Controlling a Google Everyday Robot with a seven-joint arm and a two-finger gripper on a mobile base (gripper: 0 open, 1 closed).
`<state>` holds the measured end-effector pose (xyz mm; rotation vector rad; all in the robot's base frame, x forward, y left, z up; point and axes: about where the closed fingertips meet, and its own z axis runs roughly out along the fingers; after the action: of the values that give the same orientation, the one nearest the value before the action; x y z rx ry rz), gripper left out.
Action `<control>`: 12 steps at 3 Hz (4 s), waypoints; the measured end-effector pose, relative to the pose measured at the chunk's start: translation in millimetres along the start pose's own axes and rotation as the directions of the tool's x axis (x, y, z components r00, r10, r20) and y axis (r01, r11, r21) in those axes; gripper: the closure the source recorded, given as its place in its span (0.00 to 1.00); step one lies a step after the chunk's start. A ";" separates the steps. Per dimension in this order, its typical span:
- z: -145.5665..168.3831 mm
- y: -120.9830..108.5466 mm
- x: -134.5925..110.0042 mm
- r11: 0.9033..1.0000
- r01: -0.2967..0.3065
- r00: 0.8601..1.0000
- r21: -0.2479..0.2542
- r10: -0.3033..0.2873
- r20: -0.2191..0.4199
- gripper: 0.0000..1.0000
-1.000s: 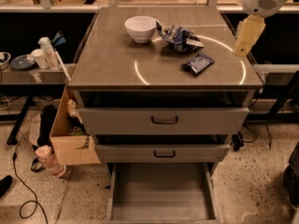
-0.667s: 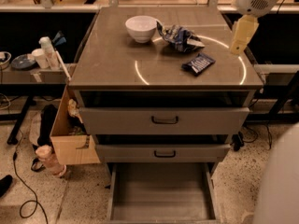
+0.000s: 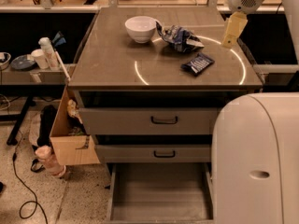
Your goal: Place rxbar blueberry into bottom drawer
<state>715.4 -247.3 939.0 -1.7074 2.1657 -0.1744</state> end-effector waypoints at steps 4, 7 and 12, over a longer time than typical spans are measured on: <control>46.6 -2.5 -6.5 0.999 0.028 0.987 -0.040 -0.022 0.159 0.00; 42.7 17.2 -24.5 0.995 0.070 0.983 -0.067 -0.057 0.175 0.00; 69.7 33.1 -18.4 0.987 0.056 0.981 -0.148 -0.027 0.191 0.00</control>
Offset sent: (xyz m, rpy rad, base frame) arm 0.0326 -0.0196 -0.0055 0.0231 -0.0038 -0.0001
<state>714.2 -212.0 868.0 -1.7739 2.0500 0.1412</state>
